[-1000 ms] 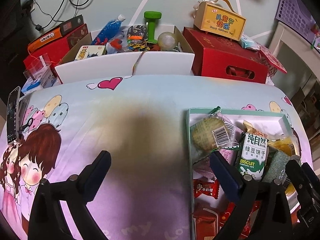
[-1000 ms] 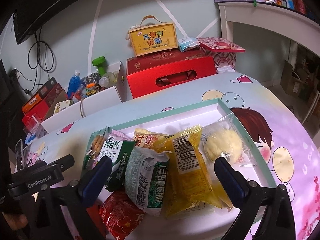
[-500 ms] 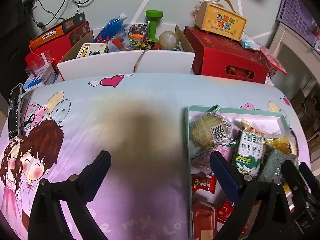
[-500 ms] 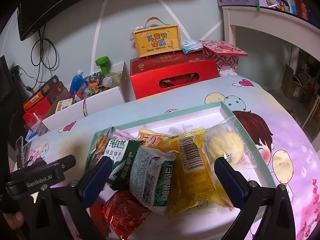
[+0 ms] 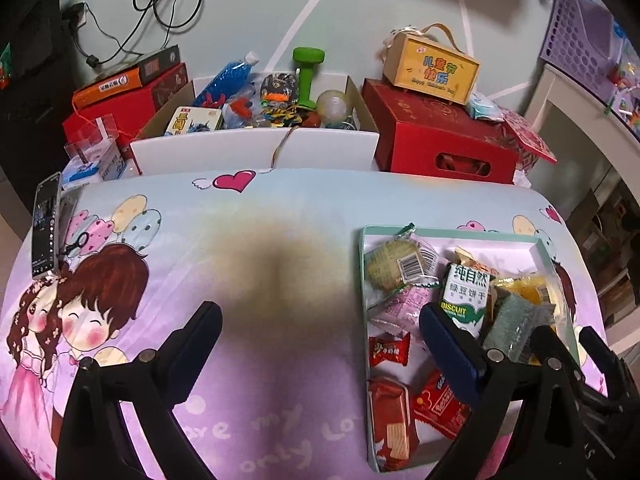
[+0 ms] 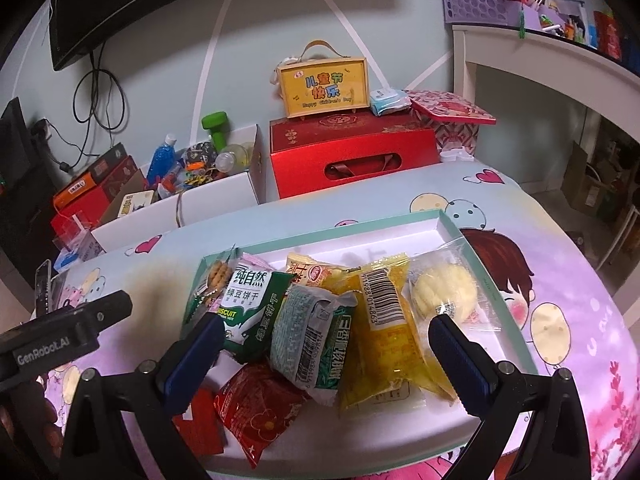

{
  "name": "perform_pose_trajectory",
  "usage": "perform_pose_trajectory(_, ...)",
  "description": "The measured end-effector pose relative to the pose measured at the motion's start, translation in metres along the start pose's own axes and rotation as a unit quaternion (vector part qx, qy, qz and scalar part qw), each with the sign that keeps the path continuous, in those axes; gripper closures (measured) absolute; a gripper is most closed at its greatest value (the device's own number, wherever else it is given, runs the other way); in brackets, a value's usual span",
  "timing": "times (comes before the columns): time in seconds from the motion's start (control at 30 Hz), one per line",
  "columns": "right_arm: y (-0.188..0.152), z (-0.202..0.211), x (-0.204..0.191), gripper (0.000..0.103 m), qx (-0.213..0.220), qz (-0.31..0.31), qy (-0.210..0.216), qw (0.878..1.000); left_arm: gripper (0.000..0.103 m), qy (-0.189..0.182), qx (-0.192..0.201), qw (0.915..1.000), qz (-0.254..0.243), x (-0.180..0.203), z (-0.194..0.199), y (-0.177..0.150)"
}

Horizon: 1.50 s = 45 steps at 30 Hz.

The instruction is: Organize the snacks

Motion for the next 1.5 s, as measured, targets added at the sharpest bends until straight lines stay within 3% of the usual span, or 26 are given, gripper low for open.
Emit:
perform_pose_trajectory(0.2,-0.003,0.009,0.002,0.000,-0.003,0.010,-0.003,1.000,0.004,0.023,0.009,0.9997,-0.004,0.001,0.015,-0.008)
perform_pose_trajectory(0.33,-0.004,0.016,0.001,0.000,-0.002,0.016,-0.008,1.000,0.004,0.058,0.007,0.9980,-0.022,0.003,0.021,-0.018)
perform_pose_trajectory(0.5,-0.007,0.024,-0.001,0.000,-0.003,0.021,-0.004,1.000,0.004,0.053,0.004,0.9984,-0.018,-0.001,0.027,-0.033)
perform_pose_trajectory(0.8,-0.014,0.046,-0.003,0.000,0.006,0.031,-0.002,0.999,0.004,0.089,-0.007,0.9960,0.011,-0.022,0.043,-0.061)
perform_pose_trajectory(0.93,-0.018,0.060,-0.005,0.000,0.007,0.019,0.037,0.999,0.004,0.091,-0.007,0.9954,0.026,-0.030,0.051,-0.073)
perform_pose_trajectory(1.0,-0.021,0.066,-0.010,0.000,0.012,0.030,0.037,0.999,0.004,0.096,-0.008,0.9949,0.031,-0.032,0.053,-0.079)
perform_pose_trajectory(1.5,-0.068,0.071,-0.016,0.000,-0.004,0.062,0.028,0.998,0.004,0.110,-0.018,0.9937,0.011,-0.036,0.070,-0.113)
Point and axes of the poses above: each gripper's, at about its wrist camera, not at the fingertips, and z roughly against the way its jaws point, x to its right, y to its top, the point moved 2 cm from there along -z, roughly the way its jaws point, and after that the axes turned 12 degrees about -y, right-handed, at the moved point
